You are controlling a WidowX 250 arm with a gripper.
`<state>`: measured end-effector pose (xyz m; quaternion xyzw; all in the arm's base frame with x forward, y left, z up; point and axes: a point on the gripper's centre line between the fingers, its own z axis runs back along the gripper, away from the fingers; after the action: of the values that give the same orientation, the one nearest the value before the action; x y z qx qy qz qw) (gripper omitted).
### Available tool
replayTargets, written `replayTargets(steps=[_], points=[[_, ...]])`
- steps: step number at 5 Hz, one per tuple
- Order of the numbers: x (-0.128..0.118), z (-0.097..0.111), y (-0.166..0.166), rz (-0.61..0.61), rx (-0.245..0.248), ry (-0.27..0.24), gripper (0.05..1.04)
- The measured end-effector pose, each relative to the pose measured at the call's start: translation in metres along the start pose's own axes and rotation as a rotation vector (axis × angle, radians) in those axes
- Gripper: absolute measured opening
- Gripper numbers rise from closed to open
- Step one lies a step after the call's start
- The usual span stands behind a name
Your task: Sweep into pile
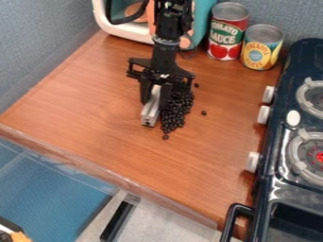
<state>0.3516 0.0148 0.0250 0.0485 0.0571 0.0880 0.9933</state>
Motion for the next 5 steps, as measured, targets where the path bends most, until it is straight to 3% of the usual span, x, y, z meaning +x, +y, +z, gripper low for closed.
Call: replayTargets(steps=[1, 2, 3, 5], points=[[-0.003, 0.028, 0.007, 0.002, -0.034, -0.063, 0.356], [-0.013, 0.044, 0.028, 0.026, -0.068, -0.093, 0.356], [-0.025, 0.052, 0.044, 0.052, -0.059, -0.087, 0.356], [-0.06, 0.018, 0.055, 0.329, 0.077, 0.092, 0.356]])
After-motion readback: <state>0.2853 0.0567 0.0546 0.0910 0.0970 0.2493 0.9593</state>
